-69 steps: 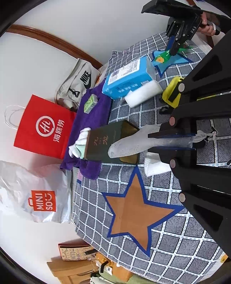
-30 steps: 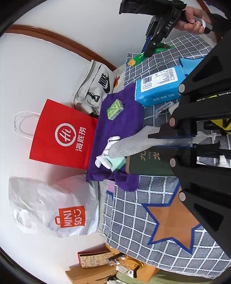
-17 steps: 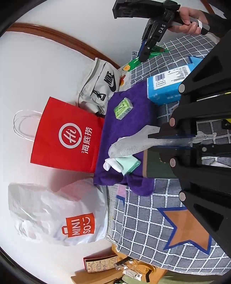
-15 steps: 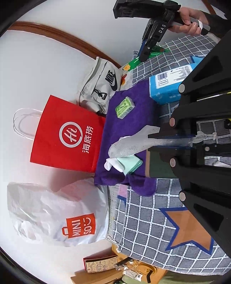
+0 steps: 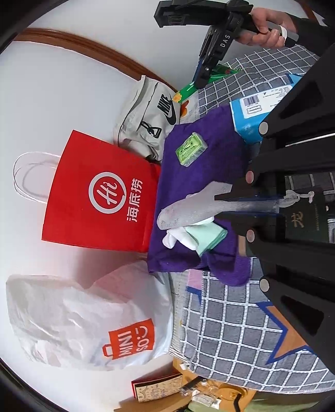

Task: Organize soft objects
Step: 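Carry the snack packet and mesh bag in both grippers over the purple towel, then lower and open both grippers, dropping mesh bag and snack packet onto the towel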

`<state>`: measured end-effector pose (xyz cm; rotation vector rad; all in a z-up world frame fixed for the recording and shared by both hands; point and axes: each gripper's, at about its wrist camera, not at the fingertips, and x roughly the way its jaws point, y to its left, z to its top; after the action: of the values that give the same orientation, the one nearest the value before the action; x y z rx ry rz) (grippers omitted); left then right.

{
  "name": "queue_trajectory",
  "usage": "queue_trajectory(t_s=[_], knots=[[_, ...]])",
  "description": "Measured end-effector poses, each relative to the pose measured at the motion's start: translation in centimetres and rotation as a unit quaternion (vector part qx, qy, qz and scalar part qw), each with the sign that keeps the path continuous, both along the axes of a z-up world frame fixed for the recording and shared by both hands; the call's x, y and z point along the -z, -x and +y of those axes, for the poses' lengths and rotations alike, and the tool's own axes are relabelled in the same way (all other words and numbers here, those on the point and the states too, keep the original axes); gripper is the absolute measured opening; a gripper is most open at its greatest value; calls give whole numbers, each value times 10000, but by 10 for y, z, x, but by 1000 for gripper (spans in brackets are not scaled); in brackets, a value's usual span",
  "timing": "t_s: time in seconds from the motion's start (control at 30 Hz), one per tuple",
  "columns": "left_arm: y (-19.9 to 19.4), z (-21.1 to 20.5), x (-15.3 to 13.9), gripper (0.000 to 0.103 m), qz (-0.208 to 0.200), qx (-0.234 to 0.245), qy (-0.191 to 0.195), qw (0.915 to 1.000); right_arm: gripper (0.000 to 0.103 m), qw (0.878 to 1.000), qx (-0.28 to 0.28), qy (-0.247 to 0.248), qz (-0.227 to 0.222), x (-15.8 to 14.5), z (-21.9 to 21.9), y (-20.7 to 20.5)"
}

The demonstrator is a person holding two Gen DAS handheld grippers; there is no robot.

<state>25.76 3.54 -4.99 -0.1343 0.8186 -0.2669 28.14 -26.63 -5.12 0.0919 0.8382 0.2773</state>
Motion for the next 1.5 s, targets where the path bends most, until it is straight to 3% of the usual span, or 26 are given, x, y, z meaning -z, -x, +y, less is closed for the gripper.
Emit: queue_trajectory(t_s=[0.33,0.57,0.9,1.17,1.43,1.5], knots=[[-33,-6,-6,6,-12,20,-103,9999,20,10000,-80,41,20,3,4,-34],[-61,-19,-6,7,-11,145,-115,9998,21,9992,-281,113,254,25,14,-65],[-102,-28,19,7,253,230,-40,9994,22,9955,-679,275,602,70,29,-83],[-121,-35,44,7,495,420,226,9976,23,9917,-898,540,744,87,35,-88],[-136,-37,72,7,898,475,228,9946,33,9900,-918,408,990,99,34,-100],[-138,-37,78,7,1020,501,234,9932,44,9896,-985,390,974,99,39,-101]])
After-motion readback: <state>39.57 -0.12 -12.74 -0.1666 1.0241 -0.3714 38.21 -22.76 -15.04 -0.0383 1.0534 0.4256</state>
